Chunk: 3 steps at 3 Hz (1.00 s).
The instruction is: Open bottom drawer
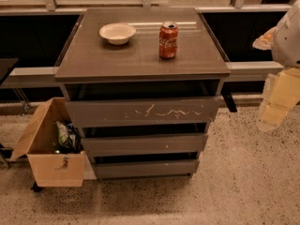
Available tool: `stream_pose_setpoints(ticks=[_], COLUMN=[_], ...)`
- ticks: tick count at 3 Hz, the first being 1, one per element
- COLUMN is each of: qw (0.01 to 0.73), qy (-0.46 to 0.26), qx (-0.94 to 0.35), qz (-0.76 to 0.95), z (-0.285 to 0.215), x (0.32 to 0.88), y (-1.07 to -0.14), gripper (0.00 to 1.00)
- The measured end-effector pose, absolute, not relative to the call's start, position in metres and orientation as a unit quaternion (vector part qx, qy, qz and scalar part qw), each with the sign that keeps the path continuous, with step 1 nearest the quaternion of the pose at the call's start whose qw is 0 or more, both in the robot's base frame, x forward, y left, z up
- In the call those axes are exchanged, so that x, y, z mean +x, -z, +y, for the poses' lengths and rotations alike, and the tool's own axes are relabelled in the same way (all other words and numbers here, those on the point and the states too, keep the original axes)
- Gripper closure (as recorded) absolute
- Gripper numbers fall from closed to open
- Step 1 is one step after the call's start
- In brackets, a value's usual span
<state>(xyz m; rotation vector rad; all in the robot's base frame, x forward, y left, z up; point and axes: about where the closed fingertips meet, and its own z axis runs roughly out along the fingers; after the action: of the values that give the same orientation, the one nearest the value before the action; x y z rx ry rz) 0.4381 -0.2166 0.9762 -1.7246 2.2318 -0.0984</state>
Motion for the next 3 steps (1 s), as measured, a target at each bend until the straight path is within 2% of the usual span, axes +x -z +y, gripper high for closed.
stream_pose_setpoints(ticks=[2,3], qw=[0.161,0.157], qy=[0.042,0.026], qx=[-0.608,-0.638], qz=[0.776,0.753], z=[-0.216,-0.205], x=[0.447,0.462], y=[-0.952,-0.883], gripper=[0.00,0.00])
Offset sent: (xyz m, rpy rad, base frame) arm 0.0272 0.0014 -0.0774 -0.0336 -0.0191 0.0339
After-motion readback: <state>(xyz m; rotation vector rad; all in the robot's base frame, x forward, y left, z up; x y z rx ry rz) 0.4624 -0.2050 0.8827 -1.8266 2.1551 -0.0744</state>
